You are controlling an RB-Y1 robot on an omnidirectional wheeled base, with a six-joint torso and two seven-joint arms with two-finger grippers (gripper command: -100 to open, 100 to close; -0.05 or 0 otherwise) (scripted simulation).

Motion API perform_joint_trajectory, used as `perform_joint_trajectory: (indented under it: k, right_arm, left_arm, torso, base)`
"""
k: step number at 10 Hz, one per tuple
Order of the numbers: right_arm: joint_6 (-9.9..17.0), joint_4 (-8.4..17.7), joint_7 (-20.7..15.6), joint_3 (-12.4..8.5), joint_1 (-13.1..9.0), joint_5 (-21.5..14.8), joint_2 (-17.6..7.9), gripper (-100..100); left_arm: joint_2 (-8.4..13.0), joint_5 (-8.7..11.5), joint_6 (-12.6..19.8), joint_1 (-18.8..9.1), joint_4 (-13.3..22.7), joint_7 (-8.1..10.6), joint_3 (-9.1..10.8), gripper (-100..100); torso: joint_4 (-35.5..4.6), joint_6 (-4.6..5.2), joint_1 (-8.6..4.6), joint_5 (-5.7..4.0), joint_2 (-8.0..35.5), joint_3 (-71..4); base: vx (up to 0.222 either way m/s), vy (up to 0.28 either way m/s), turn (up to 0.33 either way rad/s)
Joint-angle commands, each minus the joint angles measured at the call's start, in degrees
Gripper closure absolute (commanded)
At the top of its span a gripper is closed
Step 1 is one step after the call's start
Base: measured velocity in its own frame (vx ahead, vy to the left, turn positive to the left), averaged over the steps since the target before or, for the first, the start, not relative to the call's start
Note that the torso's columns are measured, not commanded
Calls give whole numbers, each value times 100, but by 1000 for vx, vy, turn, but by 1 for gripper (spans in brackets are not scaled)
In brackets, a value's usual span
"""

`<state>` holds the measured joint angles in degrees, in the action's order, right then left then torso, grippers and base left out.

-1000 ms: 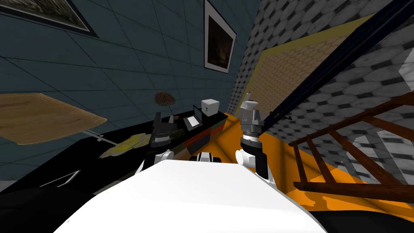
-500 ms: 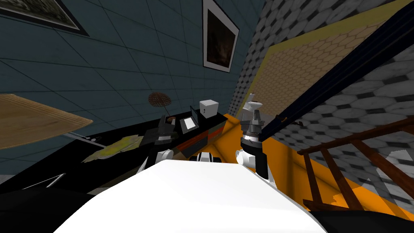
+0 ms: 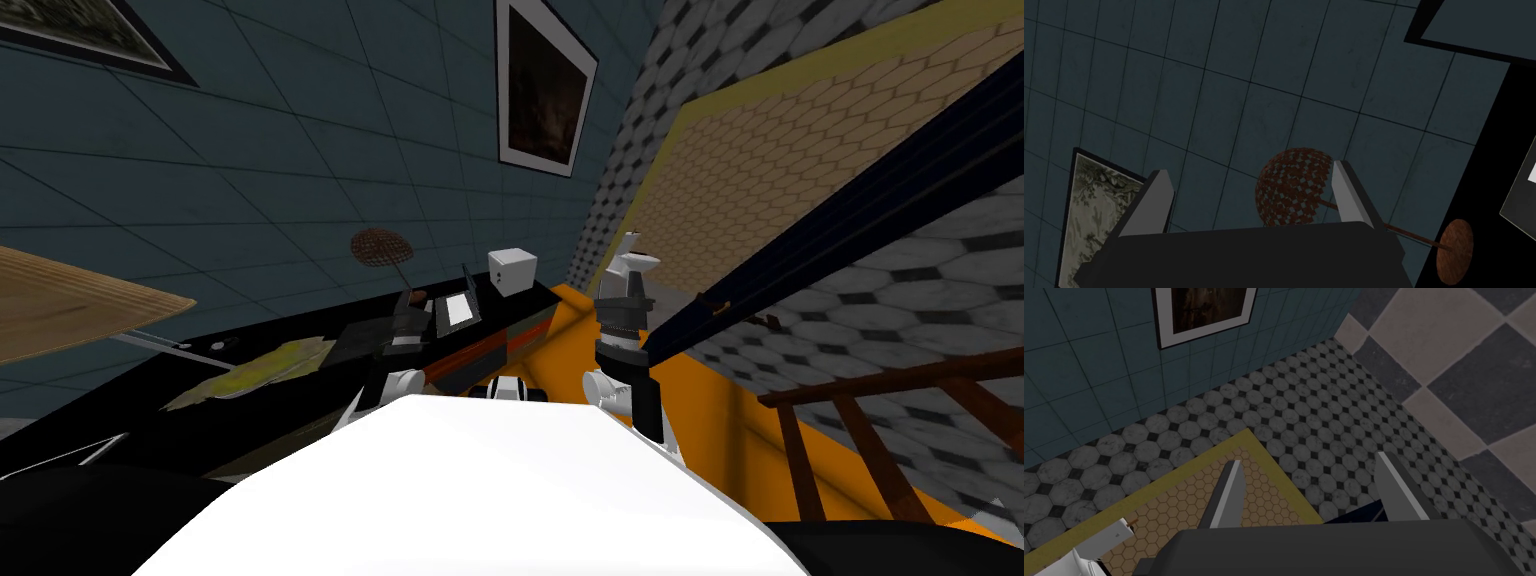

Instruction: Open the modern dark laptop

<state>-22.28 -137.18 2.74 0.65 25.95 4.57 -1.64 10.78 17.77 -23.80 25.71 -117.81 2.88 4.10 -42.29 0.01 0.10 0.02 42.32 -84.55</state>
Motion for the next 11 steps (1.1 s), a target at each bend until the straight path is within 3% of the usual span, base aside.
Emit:
perform_joint_trajectory:
  k: [1,5,7,11]
  right_arm:
    - [0,0,0,0,0,0,0,0]
    - [0,0,0,1,0,0,1,0]
    - [0,0,0,0,0,0,0,0]
    - [0,0,0,0,0,0,0,0]
  left_arm:
    - [10,157,134,-87,268,73,77,-100]
    - [-18,509,458,-243,735,242,275,-100]
    - [-49,665,601,-312,942,316,362,-100]
    - [-208,979,888,-448,1349,466,538,-100]
  torso:
    - [-1,-1,3,1,3,2]
    - [4,0,-37,-11,-16,-10]
    - [0,-1,6,2,-4,-1]
    - [-1,-1,-6,-2,2,2]
  base:
    - [93,-116,57]
    - [101,-174,95]
    - [116,-151,83]
    - [95,-154,86]
